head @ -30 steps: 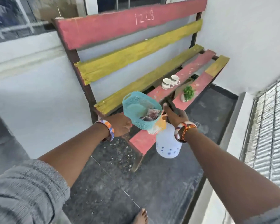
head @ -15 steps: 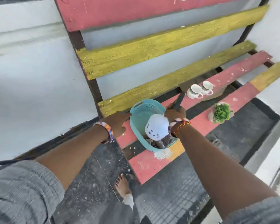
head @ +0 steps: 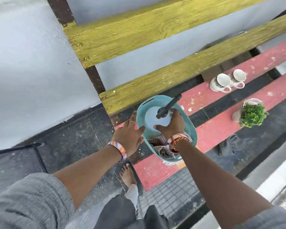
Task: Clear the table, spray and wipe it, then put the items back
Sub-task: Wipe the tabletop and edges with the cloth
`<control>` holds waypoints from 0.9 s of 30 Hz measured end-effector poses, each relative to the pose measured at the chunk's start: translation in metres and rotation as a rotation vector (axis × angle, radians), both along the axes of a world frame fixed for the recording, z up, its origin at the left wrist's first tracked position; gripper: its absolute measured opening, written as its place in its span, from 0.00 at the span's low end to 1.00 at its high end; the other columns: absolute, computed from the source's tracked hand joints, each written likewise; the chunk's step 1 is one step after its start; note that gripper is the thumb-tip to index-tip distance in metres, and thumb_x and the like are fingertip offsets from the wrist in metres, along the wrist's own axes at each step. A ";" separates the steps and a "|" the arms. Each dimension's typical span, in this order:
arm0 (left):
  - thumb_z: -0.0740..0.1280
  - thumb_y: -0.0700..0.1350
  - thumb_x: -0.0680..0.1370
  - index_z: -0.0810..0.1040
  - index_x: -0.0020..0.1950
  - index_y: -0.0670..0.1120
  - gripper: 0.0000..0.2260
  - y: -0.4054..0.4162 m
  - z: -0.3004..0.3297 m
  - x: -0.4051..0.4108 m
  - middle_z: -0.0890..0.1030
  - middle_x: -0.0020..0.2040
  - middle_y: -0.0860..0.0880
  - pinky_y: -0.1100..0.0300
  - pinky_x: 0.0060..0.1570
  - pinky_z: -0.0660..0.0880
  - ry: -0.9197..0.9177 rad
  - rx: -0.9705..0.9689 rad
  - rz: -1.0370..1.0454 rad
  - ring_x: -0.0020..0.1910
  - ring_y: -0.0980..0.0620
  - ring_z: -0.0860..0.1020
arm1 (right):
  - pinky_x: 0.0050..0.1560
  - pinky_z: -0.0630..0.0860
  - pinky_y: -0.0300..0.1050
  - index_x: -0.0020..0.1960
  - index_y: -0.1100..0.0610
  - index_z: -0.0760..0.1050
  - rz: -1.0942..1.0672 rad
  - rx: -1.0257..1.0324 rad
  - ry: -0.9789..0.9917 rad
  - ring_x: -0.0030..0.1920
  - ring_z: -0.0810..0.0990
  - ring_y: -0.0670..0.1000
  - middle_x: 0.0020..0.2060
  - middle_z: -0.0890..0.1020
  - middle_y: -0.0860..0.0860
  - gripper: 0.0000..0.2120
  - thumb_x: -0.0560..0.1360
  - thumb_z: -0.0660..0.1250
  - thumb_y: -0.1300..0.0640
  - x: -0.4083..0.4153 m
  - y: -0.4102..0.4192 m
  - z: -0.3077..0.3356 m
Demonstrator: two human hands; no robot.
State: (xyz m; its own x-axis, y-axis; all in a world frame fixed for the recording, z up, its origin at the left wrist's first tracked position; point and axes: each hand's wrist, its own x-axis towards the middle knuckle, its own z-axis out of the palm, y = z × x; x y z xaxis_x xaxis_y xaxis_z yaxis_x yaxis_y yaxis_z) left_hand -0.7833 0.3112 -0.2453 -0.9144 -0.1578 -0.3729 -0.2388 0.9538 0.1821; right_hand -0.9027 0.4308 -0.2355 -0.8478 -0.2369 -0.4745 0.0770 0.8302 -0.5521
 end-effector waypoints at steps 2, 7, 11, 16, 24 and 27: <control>0.57 0.52 0.79 0.64 0.70 0.54 0.19 0.000 0.001 -0.001 0.47 0.77 0.38 0.46 0.54 0.76 0.012 -0.010 0.004 0.71 0.38 0.63 | 0.67 0.64 0.60 0.71 0.61 0.56 0.167 0.423 -0.163 0.70 0.64 0.63 0.68 0.66 0.61 0.44 0.64 0.77 0.54 0.002 0.014 -0.006; 0.59 0.47 0.78 0.62 0.72 0.53 0.22 0.004 -0.004 0.001 0.46 0.76 0.38 0.47 0.53 0.77 0.015 -0.015 0.028 0.71 0.38 0.63 | 0.68 0.62 0.59 0.70 0.60 0.64 0.447 0.733 -0.163 0.71 0.59 0.62 0.70 0.64 0.59 0.31 0.70 0.70 0.55 0.019 0.016 -0.025; 0.62 0.45 0.77 0.58 0.73 0.54 0.26 0.007 -0.002 0.000 0.43 0.76 0.39 0.47 0.53 0.77 -0.009 -0.010 0.055 0.72 0.38 0.61 | 0.65 0.66 0.55 0.67 0.61 0.68 0.521 0.766 0.031 0.68 0.66 0.60 0.66 0.70 0.57 0.23 0.73 0.64 0.57 0.020 0.019 -0.032; 0.62 0.46 0.76 0.48 0.76 0.52 0.32 0.011 0.015 0.017 0.41 0.77 0.40 0.47 0.58 0.74 -0.030 0.052 0.098 0.74 0.36 0.55 | 0.53 0.76 0.49 0.47 0.62 0.77 0.402 0.459 -0.003 0.48 0.78 0.58 0.44 0.79 0.61 0.06 0.72 0.63 0.62 0.000 0.038 0.008; 0.65 0.58 0.73 0.51 0.76 0.43 0.38 0.042 0.081 0.055 0.57 0.76 0.43 0.51 0.74 0.57 0.054 0.372 0.127 0.75 0.46 0.58 | 0.30 0.65 0.39 0.42 0.68 0.79 0.332 0.167 0.228 0.37 0.72 0.52 0.35 0.79 0.60 0.09 0.72 0.66 0.62 0.028 0.073 0.142; 0.71 0.61 0.66 0.47 0.76 0.44 0.49 0.057 0.124 0.069 0.55 0.77 0.46 0.54 0.73 0.55 0.156 0.605 0.162 0.75 0.48 0.56 | 0.24 0.62 0.35 0.26 0.57 0.70 0.320 -0.029 0.277 0.28 0.68 0.47 0.20 0.71 0.47 0.16 0.70 0.70 0.59 0.058 0.072 0.196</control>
